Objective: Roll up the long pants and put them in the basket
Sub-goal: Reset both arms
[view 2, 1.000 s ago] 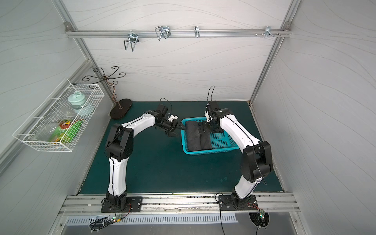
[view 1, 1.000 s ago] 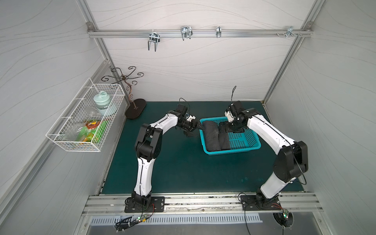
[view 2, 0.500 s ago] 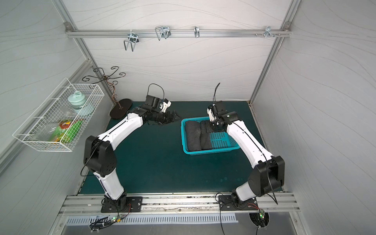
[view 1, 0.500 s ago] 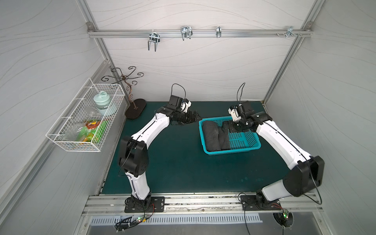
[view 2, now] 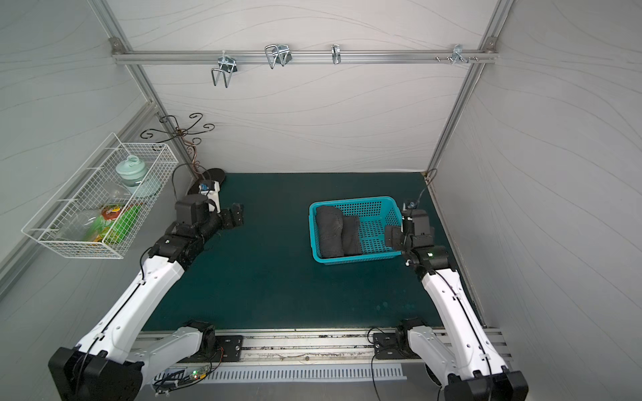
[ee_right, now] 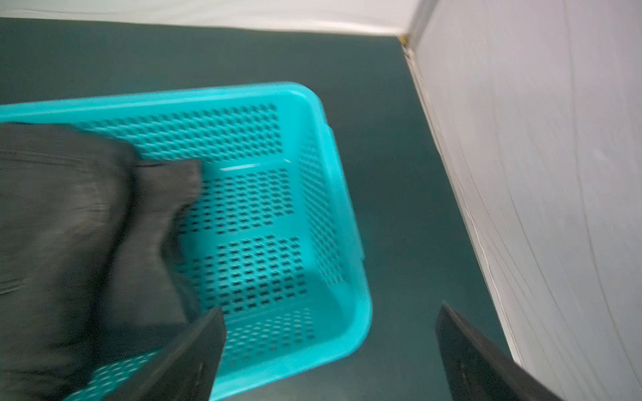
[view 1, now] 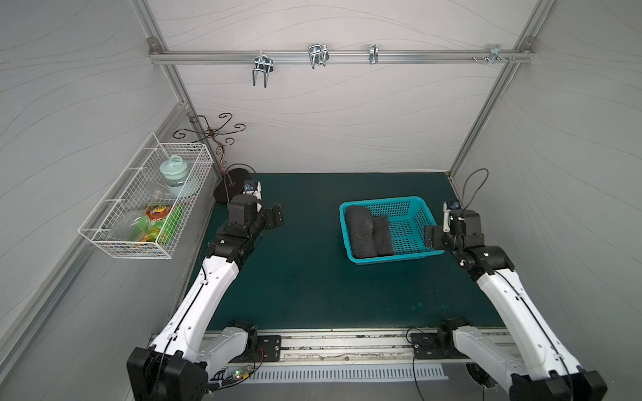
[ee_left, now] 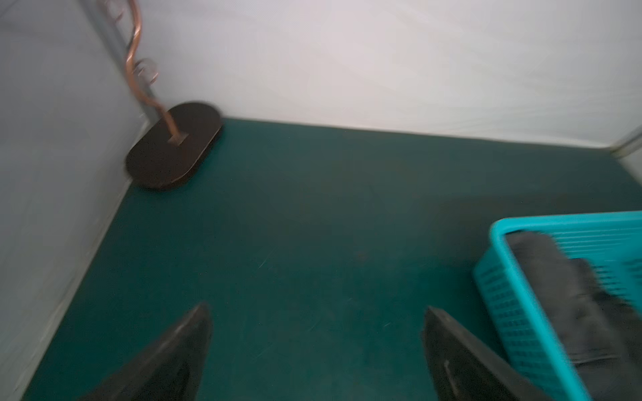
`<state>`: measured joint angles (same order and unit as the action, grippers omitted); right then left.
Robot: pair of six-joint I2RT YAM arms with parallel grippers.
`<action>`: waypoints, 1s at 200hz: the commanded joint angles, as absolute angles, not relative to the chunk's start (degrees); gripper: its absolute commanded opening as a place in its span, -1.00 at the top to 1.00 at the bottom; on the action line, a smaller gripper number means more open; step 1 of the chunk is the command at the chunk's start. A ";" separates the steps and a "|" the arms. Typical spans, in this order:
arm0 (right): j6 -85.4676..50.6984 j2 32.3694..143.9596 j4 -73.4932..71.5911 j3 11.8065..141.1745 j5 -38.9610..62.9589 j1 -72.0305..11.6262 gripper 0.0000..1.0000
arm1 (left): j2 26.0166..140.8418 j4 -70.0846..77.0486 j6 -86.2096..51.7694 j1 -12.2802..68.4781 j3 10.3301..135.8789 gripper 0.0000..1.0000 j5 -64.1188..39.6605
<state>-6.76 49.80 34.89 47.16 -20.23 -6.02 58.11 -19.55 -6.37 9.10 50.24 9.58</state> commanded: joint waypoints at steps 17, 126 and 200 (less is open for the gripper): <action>-12.55 50.48 32.03 43.41 -21.03 4.20 -0.98 | 56.26 -18.34 -7.68 6.17 47.34 -0.98 16.47; -16.63 88.36 35.51 62.71 -14.34 13.61 1.00 | 62.06 -19.48 -11.60 6.16 50.43 -0.98 18.48; -11.36 107.79 29.30 70.25 -21.03 -12.98 1.00 | 63.18 -17.25 -12.21 5.99 46.51 -0.98 20.58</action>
<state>-13.82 100.77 28.67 68.99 -20.71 -4.95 62.85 -21.02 -11.79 6.37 47.57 18.61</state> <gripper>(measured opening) 0.041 0.992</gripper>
